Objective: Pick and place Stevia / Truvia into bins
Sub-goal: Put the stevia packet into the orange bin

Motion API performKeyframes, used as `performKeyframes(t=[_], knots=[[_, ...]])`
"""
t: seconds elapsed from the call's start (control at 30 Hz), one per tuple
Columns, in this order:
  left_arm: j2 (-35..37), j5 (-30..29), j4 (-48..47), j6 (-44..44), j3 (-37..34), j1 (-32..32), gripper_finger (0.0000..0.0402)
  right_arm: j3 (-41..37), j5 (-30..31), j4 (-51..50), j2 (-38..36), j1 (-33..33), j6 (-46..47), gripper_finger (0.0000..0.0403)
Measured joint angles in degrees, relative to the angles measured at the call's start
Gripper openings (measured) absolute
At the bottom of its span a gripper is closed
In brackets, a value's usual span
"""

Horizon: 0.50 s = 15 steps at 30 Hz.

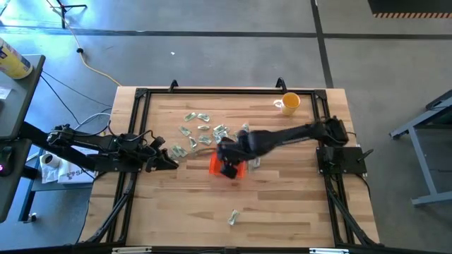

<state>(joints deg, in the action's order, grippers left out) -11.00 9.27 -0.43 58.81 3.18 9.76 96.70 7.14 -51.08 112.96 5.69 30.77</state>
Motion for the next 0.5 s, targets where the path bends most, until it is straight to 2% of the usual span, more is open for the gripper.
performKeyframes(t=[0.1, 0.23, 0.37, 0.5], knots=[[0.02, 1.13, -0.36, 1.27, 0.0, 0.02, 0.0159, -0.11, -7.77, 1.65, 0.58, -2.2, 1.62, 0.0069], [-0.01, 1.11, -2.17, 1.95, 0.0, 0.02, 0.0159, -0.15, -9.09, 0.55, 0.8, -0.9, 2.83, 0.0153], [-0.02, 0.97, -3.22, 1.4, 0.0, 0.02, 0.0159, -0.13, -6.66, 0.42, 0.41, 5.03, 1.29, 0.0226], [0.01, 1.69, -3.15, 1.01, 0.0, 0.02, 0.0159, -0.09, -5.51, 1.88, 1.05, 14.9, -5.53, 0.0254]])
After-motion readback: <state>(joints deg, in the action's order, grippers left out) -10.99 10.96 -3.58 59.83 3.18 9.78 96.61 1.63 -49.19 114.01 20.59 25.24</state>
